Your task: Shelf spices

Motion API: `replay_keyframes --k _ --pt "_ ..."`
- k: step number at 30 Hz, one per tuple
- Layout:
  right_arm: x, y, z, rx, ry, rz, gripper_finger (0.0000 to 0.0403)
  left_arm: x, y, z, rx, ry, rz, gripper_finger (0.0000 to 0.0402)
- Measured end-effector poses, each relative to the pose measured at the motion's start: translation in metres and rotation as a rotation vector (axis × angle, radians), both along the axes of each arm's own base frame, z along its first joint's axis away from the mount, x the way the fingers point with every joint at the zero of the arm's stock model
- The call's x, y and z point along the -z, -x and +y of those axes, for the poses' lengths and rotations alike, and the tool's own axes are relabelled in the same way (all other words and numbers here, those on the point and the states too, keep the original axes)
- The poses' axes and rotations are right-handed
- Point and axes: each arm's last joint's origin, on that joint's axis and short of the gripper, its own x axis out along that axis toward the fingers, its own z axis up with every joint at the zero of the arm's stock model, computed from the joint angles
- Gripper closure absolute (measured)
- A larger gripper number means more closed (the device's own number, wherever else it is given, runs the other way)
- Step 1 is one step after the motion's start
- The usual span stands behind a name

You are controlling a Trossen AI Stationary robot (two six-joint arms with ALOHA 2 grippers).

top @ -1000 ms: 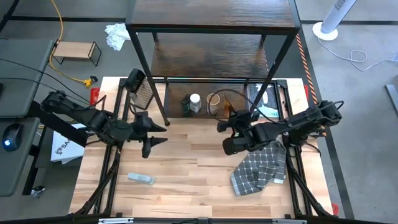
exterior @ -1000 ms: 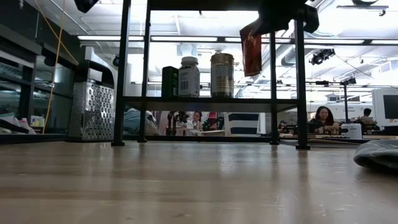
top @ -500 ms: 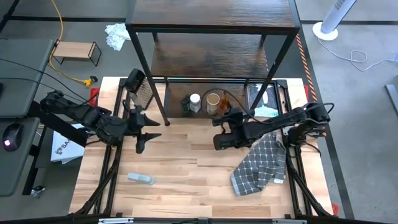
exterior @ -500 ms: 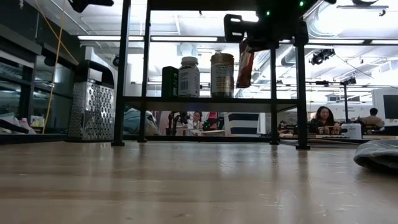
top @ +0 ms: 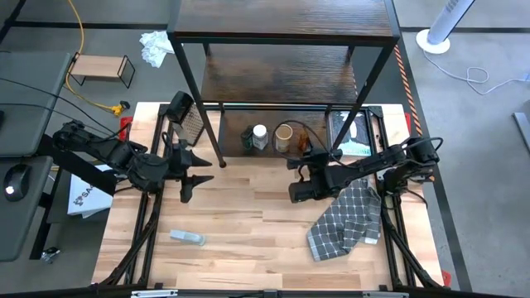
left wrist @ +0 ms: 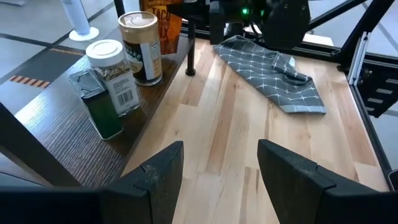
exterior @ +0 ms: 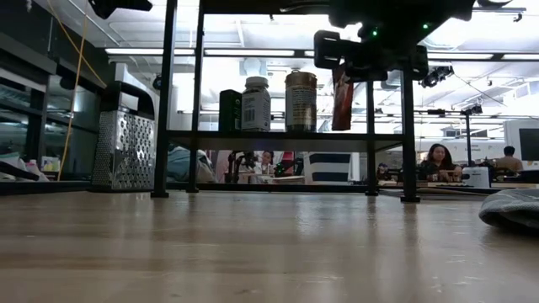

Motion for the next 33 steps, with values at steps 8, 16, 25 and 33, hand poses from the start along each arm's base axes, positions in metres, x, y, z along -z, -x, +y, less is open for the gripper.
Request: replay_keyframes --k 8,16,25,33 --pt "-0.0001 -0.0004 -0.0016 0.006 -0.003 -0.013 0.0403 -0.0003 -0.0001 0.0004 -0.027 0.017 -0.011 0.0200" --pt "-0.0006 -0.0005 -0.0020 0.009 0.011 -0.017 0.0387 -0.0002 -0.0002 0.0004 -0.031 0.024 -0.012 0.0200" --pt "-0.0009 -0.0031 -0.0021 0.011 0.000 -0.054 0.0264 -0.0002 -0.0002 0.0004 -0.031 0.024 -0.011 0.0200" --pt "-0.0070 -0.0075 -0.0003 -0.006 -0.042 -0.017 0.0218 -0.0003 0.0002 0.0004 -0.026 0.027 -0.011 0.0200"
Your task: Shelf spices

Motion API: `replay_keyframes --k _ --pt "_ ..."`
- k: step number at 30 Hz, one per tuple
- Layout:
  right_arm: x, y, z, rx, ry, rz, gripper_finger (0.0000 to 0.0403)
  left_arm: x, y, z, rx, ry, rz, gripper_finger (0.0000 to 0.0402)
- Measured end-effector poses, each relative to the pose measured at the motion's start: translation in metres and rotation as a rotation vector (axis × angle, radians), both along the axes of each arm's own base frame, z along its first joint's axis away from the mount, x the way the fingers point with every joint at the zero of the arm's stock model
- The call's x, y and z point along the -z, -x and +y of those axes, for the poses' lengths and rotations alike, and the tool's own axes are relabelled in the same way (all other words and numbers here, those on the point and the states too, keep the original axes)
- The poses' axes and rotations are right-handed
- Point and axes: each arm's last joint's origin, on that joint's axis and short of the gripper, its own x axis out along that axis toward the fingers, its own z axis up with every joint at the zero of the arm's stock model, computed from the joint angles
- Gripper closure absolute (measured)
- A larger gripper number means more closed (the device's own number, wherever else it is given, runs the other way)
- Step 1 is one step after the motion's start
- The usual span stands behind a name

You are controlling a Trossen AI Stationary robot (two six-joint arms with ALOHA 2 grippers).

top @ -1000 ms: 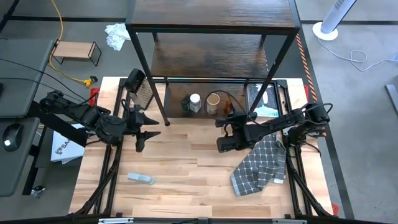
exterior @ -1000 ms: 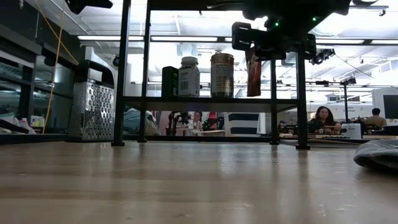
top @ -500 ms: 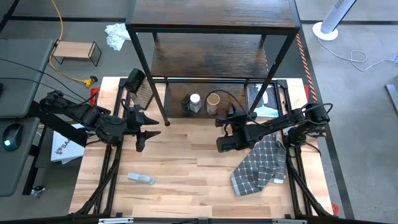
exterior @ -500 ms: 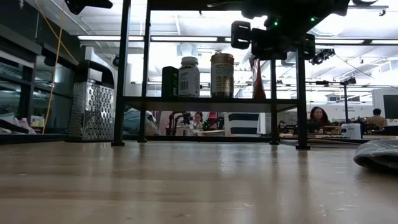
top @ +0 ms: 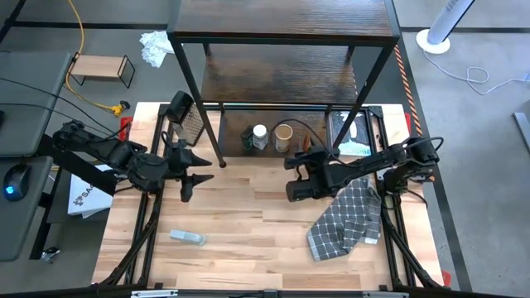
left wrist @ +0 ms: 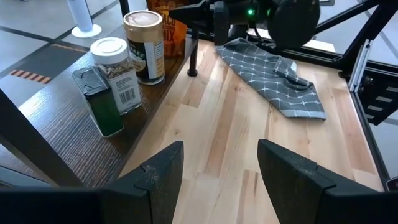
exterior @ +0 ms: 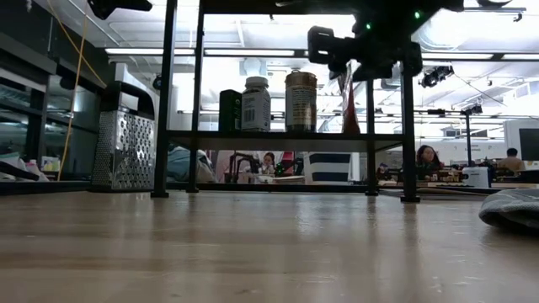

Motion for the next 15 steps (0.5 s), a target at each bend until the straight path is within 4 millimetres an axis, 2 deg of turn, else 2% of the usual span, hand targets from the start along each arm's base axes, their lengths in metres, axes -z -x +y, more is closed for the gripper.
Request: replay_keyframes --k 7,15 --pt "-0.028 -0.005 0.003 -0.046 -0.049 0.179 0.0217 -0.008 0.008 0.003 0.005 0.030 -0.062 0.0200" --pt "-0.083 0.002 0.002 -0.033 -0.064 0.270 0.0217 -0.025 0.023 0.010 -0.012 0.117 -0.220 0.0200"
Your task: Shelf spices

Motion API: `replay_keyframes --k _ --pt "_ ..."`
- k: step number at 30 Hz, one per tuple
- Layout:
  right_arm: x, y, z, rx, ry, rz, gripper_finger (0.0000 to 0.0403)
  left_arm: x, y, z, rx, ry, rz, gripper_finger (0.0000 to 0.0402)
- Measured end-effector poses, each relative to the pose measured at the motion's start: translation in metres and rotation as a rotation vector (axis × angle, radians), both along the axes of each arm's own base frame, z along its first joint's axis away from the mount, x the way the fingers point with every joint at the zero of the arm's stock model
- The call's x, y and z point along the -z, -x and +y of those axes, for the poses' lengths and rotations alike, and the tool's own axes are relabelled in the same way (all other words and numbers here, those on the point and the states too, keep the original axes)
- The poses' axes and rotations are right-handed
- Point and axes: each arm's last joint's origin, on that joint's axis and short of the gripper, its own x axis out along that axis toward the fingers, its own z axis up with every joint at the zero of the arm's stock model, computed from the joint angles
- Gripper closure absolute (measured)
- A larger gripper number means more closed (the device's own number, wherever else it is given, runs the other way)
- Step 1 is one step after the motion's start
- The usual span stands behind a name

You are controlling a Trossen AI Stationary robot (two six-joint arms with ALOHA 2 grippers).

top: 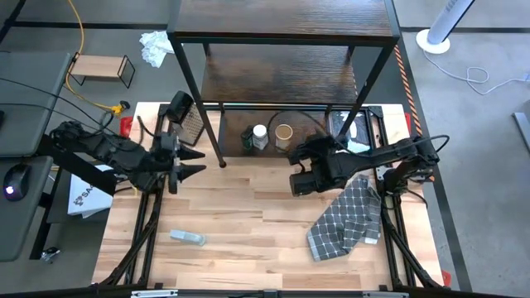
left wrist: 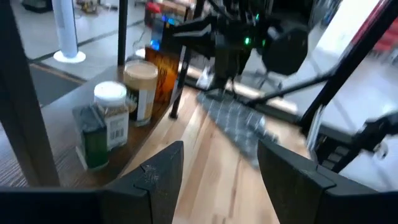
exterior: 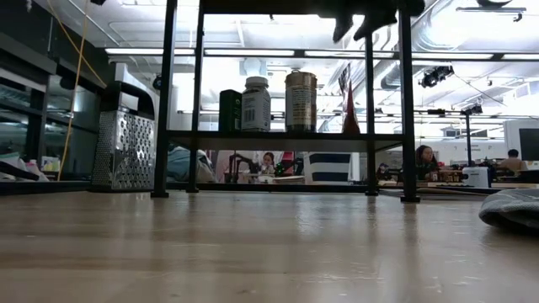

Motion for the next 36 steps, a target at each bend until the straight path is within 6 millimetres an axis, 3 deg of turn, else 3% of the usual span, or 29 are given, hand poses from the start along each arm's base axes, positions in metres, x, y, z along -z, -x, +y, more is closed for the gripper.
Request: replay_keyframes --k 6,9,12,14,16,19,23,27,32,36 --pt "-0.040 0.005 0.003 0.002 -0.024 -0.055 0.0217 -0.015 0.009 0.004 -0.013 0.033 -0.139 0.0201" --pt "-0.059 0.005 0.013 -0.050 -0.066 -0.074 0.0228 -0.024 0.014 0.005 0.038 -0.028 -0.215 0.0231" --pt "-0.068 0.006 0.030 -0.163 -0.188 -0.020 0.0283 -0.025 0.019 0.008 0.022 -0.020 -0.238 0.0306" --pt "-0.070 0.007 0.043 -0.264 -0.266 -0.003 0.0350 -0.019 0.019 0.008 0.017 -0.007 -0.262 0.0370" --pt "-0.073 0.011 0.055 -0.365 -0.323 -0.037 0.0387 -0.008 0.016 0.006 0.024 0.037 -0.321 0.0388" --pt "-0.077 0.017 0.068 -0.543 -0.395 -0.131 0.0394 0.011 0.007 0.002 0.028 0.107 -0.476 0.0395" --pt "-0.063 0.018 0.068 -0.840 -0.465 -0.283 0.0399 0.046 -0.003 -0.004 0.016 0.172 -0.638 0.0400" --pt "-0.038 0.020 0.050 -1.108 -0.497 -0.489 0.0401 0.078 -0.012 -0.010 0.002 0.126 -0.597 0.0401" --pt "-0.007 0.033 0.019 -1.127 -0.456 -0.593 0.0402 0.102 -0.023 -0.008 0.046 0.058 -0.486 0.0401" --pt "0.013 0.045 0.003 -1.098 -0.396 -0.497 0.0402 0.117 -0.030 0.000 0.206 0.016 -0.399 0.0401"
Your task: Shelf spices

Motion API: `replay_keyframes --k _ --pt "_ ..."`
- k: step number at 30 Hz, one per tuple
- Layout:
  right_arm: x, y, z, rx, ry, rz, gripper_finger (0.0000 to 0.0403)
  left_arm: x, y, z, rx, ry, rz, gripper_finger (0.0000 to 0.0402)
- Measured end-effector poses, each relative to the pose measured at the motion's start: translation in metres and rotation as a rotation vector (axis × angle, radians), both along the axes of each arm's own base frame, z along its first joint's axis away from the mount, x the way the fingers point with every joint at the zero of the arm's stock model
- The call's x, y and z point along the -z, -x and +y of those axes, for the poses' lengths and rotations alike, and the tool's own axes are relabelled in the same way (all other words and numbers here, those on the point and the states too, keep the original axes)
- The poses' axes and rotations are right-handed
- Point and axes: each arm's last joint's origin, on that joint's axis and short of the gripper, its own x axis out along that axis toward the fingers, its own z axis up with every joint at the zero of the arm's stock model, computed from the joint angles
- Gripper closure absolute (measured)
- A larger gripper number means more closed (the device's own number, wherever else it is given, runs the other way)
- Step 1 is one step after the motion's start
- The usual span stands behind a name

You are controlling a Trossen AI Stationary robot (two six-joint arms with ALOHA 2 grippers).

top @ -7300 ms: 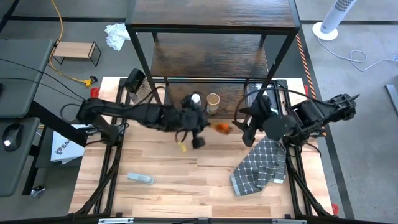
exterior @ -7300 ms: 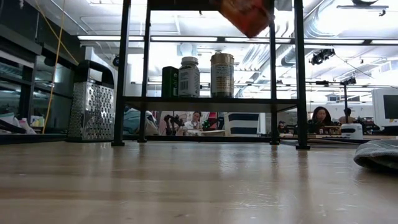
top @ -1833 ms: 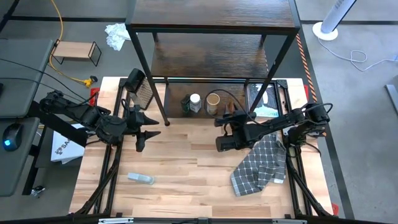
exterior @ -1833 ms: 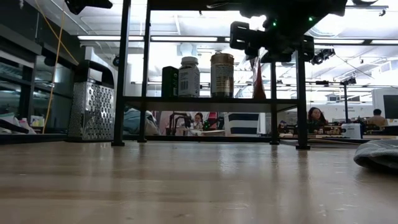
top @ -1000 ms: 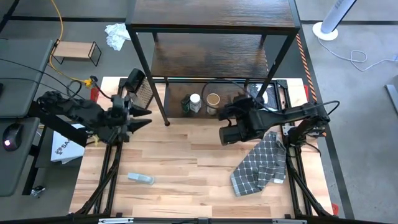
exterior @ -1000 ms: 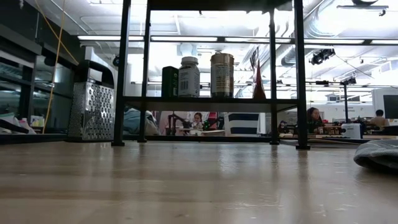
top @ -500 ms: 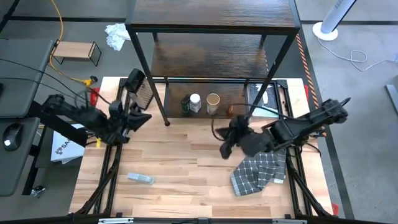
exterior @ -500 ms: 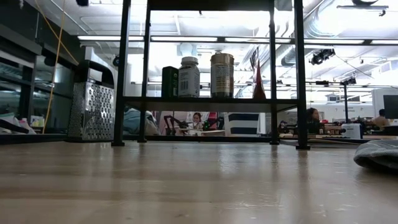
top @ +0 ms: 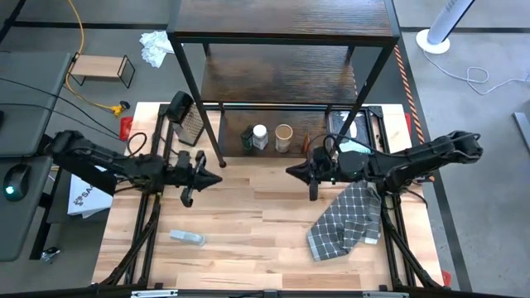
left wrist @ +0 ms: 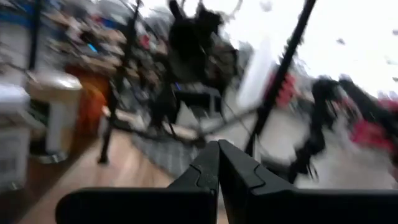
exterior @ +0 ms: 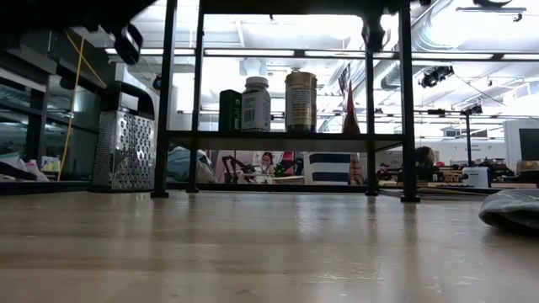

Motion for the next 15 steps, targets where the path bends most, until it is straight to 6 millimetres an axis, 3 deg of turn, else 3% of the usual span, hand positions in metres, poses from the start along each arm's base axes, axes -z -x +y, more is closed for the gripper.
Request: replay_keyframes --k 8,15 --pt "0.039 0.019 -0.019 0.035 0.096 0.094 0.0403 0.030 -0.001 0.027 0.149 -0.128 0.113 0.0401" --pt "0.070 0.032 -0.027 0.065 0.180 0.037 0.0403 0.059 0.006 0.031 0.181 -0.152 0.189 0.0402"
